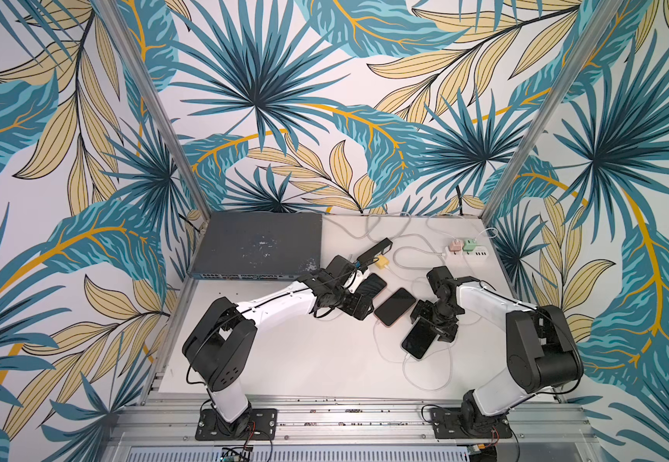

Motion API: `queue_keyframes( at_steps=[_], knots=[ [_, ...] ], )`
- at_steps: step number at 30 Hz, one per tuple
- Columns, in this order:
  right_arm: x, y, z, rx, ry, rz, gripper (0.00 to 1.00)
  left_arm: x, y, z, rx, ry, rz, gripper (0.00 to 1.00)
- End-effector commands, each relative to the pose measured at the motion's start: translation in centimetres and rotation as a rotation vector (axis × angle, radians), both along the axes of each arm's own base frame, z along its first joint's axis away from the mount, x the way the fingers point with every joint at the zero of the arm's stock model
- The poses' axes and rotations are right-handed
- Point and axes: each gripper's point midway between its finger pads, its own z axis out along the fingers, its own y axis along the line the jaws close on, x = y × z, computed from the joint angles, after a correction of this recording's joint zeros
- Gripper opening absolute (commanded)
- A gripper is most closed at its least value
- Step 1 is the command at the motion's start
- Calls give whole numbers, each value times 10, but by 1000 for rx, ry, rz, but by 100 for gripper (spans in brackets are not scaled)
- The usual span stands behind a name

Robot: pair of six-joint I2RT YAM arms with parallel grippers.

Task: Unplug the charging cable from the phone
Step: Pick up the phone at the center of the board.

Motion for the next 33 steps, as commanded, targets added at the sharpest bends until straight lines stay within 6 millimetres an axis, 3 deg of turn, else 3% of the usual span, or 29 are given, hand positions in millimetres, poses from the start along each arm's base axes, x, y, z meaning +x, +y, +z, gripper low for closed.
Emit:
queue_keyframes(
  at_steps=[1,7,15,25,33],
  knots=[
    [-13,-3,-14,-24,63,-19,92,0,0,-3,4,-10,3,95],
    [-12,5,-19,-8,70,-22,89,2,2,-3,15,-18,9,95],
    [-9,13,-17,23,63,-21,73,1,4,-4,23,-14,15,95],
    [10,21,17,70,-13,-24,72,-2,1,-5,14,2,0,95],
    [22,11,40,62,-52,-24,72,-11,-3,-4,-13,29,-43,90]
  ],
)
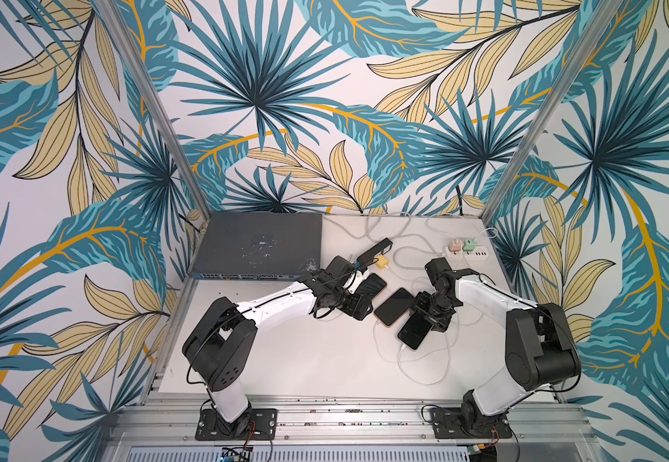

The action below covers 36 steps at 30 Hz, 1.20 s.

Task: Unplug the charging cable from the phone
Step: Pick up the phone at the center of the board, then remove the charging cable from the phone.

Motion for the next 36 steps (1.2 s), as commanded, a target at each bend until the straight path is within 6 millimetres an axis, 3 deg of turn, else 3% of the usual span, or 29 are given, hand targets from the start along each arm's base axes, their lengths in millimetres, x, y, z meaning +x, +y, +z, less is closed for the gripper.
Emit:
queue_keyframes(
  at_steps=[1,6,10,15,25,36],
  knots=[
    [0,-5,19,5,-13,4,72,-10,-4,-3,-19,27,-45,89],
    [11,-6,34,16,-53,-2,71,-18,-14,-1,-69,59,-94,86],
    [20,-5,43,33,-87,-11,71,-30,-24,0,-119,110,-166,78],
    [28,-3,55,52,-127,-22,71,-44,-37,0,-138,154,-260,77],
    [33,-3,63,70,-163,-45,71,-61,-74,-12,-129,206,-383,73],
    [37,-2,66,85,-178,-80,71,-68,-102,-22,-158,322,-477,73]
  ],
)
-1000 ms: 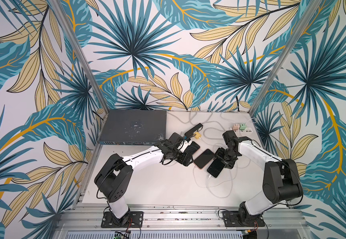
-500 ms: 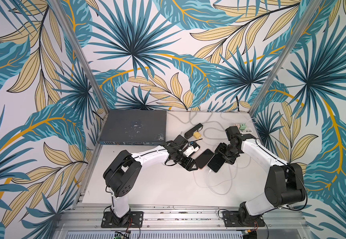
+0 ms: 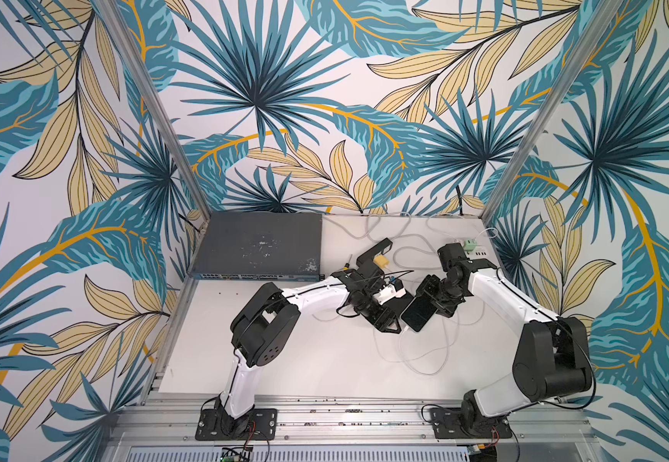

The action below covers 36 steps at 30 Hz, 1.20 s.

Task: Unplug the charging cable from the phone
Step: Remove the charging cable from the phone.

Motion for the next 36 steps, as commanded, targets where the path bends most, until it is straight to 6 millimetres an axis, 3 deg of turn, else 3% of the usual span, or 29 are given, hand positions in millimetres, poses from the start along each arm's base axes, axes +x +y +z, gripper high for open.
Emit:
queue_keyframes(
  at_steps=[1,12,20,26,36],
  knots=[
    [6,3,16,34,-48,-26,71,-13,-5,-3,3,50,-63,73],
    [8,4,20,50,-66,-41,71,-16,-19,-13,24,92,-105,68],
    [8,3,20,53,-69,-44,71,-17,-21,-16,30,103,-104,54],
    [9,3,19,55,-73,-49,71,-18,-20,-16,30,105,-104,39],
    [8,-2,17,50,-77,-71,70,-22,-19,-18,32,127,-123,0]
  ],
)
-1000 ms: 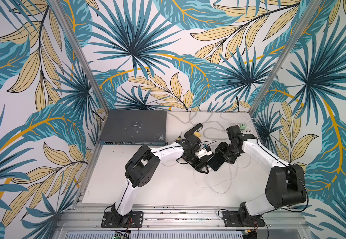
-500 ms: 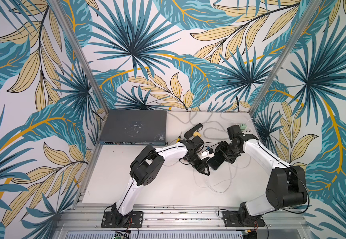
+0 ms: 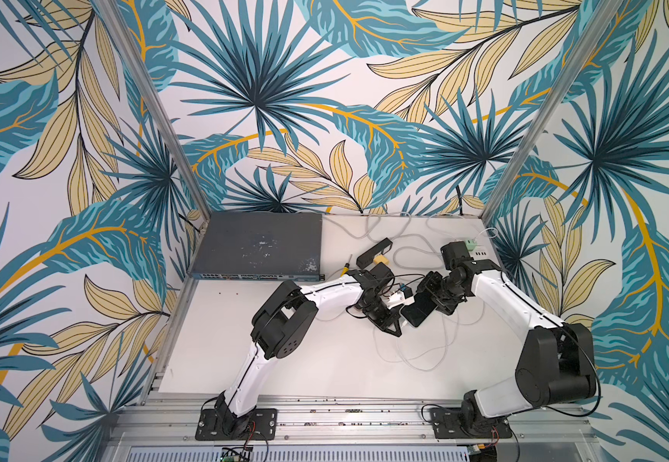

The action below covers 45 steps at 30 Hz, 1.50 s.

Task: Unplug the charging cable from the phone
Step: Remove the charging cable from the phone.

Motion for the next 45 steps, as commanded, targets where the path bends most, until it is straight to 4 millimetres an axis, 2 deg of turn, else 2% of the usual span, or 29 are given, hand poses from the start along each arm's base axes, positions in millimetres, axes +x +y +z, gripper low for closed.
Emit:
queue_keyframes(
  at_steps=[1,10,18,24,26,28,31,41,45],
  knots=[
    [1,-2,6,18,-27,-26,70,-5,-2,0,-6,17,-26,0],
    [3,-8,9,19,-42,-46,69,-10,1,-3,17,60,-34,0],
    [6,-15,12,15,-60,-61,69,-13,13,-7,40,105,-17,1],
    [12,-19,18,6,-83,-68,69,-11,18,1,31,91,-9,30],
    [15,-21,20,5,-93,-71,69,-10,19,3,28,83,-6,42],
    [17,-22,22,0,-101,-71,69,-9,20,6,25,76,-3,49],
    [20,-24,26,-9,-112,-69,69,-6,23,15,6,54,14,67],
    [27,-29,32,-53,-138,-23,69,5,48,47,-53,-1,117,83],
    [30,-30,33,-78,-137,17,70,13,61,56,-55,-47,183,82]
  ],
)
